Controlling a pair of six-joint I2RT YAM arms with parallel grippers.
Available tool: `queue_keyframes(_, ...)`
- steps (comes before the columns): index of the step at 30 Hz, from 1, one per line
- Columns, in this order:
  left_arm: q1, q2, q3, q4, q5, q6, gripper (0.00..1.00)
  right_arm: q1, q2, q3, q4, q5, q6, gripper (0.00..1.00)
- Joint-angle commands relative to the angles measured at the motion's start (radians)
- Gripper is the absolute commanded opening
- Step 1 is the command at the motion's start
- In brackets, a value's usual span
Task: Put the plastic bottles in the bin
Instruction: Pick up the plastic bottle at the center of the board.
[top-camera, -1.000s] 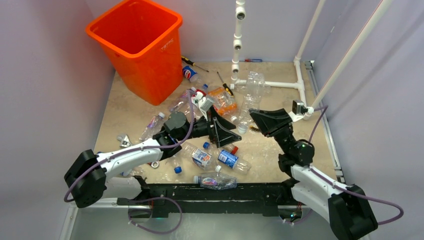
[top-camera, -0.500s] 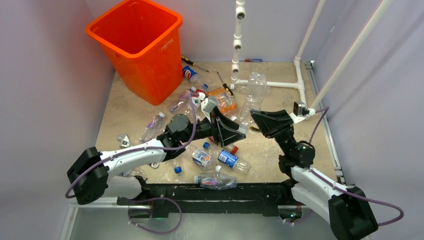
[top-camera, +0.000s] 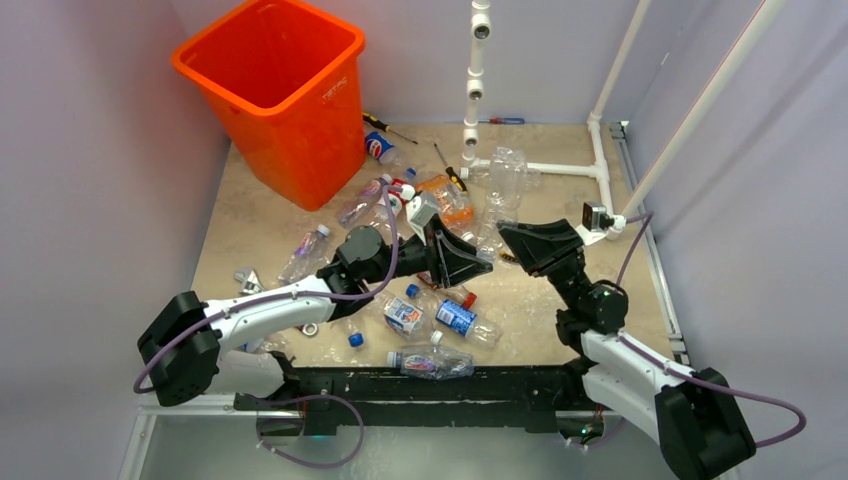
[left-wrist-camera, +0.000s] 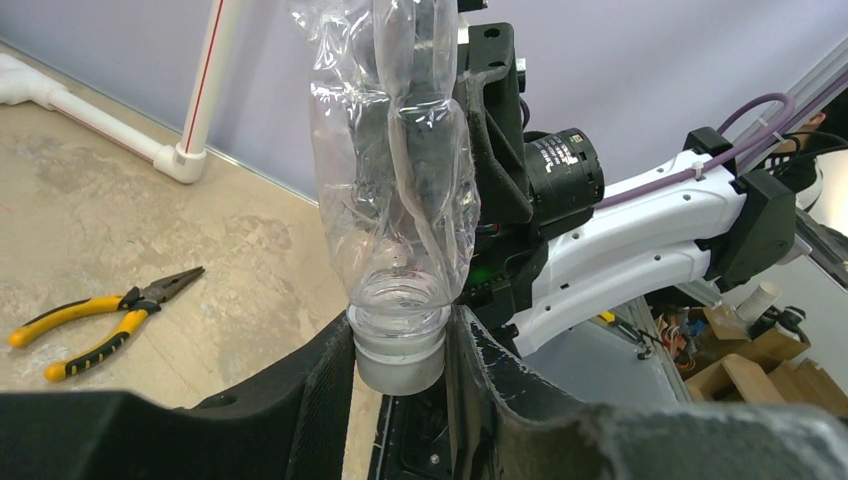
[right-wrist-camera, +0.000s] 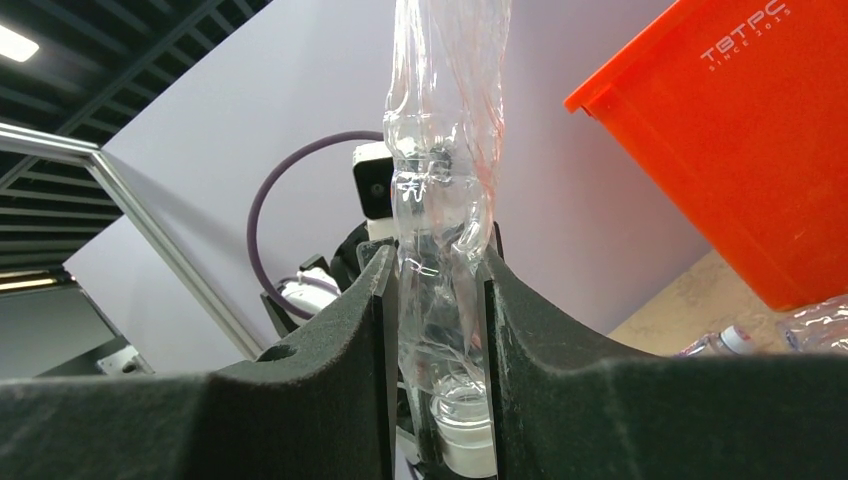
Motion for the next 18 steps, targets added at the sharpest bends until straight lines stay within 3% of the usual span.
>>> queue_keyframes(1, -0.009, -0.002, 0.049, 0.034, 0.035, 0.047, 0.07, 0.007, -0.009, 0.012, 0.089, -0.032, -0.017, 0.0)
queue_keyframes(2, -0.009, -0.006, 0.049, 0.026, 0.032, 0.057, 0.01, 0.007, -0.011, 0.014, 0.085, -0.039, -0.019, 0.0)
queue_keyframes(5, -0.009, -0.037, 0.056, -0.041, 0.004, 0.115, 0.0, 0.007, -0.029, 0.027, 0.052, -0.08, -0.032, 0.04)
queue_keyframes(7, -0.009, -0.076, 0.065, -0.119, -0.03, 0.185, 0.0, 0.007, -0.06, 0.042, -0.04, -0.129, -0.051, 0.39)
queue_keyframes(9, -0.009, -0.131, 0.076, -0.203, -0.086, 0.263, 0.0, 0.006, -0.116, 0.058, -0.163, -0.165, -0.074, 0.66)
queue_keyframes(13, -0.007, -0.221, 0.115, -0.361, -0.217, 0.418, 0.0, 0.005, -0.285, 0.179, -0.607, -0.188, -0.265, 0.97)
queue_keyframes(18, -0.008, -0.281, 0.245, -0.625, -0.4, 0.752, 0.0, 0.005, -0.426, 0.418, -1.186, -0.133, -0.592, 0.99)
